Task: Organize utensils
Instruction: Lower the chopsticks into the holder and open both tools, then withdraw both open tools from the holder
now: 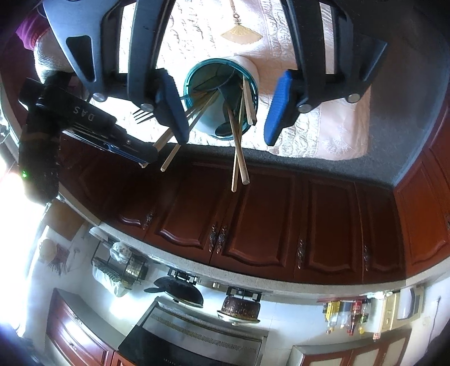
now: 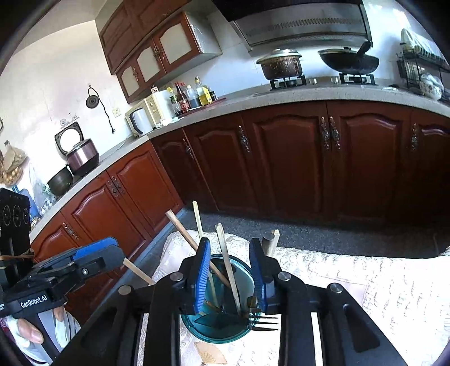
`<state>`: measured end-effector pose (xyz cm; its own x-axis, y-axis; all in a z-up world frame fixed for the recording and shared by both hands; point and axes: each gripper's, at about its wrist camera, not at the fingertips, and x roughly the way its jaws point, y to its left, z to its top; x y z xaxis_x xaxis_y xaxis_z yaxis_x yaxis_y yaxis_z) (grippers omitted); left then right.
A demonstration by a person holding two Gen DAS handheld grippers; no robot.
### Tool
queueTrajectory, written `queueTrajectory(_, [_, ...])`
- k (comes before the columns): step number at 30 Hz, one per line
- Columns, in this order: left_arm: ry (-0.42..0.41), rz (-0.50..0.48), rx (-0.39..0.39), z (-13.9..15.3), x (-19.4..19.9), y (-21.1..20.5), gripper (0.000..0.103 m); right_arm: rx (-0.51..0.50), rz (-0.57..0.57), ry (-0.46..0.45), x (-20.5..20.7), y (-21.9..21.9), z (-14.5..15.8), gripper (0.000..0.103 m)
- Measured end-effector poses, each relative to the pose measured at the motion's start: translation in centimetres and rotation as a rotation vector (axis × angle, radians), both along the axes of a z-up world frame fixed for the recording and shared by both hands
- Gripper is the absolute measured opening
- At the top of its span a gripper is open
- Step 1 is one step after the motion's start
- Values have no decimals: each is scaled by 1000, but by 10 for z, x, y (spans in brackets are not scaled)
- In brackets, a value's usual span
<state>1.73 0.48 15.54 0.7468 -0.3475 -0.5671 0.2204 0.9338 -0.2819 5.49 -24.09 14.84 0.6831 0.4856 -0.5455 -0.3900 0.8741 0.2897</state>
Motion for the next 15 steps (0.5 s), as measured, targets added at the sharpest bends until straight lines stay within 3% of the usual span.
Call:
queueTrajectory(10, [-60, 69, 100, 4, -16, -10, 58, -35, -14, -25, -25, -3, 6, 30])
queueTrajectory(15, [-70, 82, 111, 3, -25, -11, 57, -53, -22, -41, -41, -3, 7, 34])
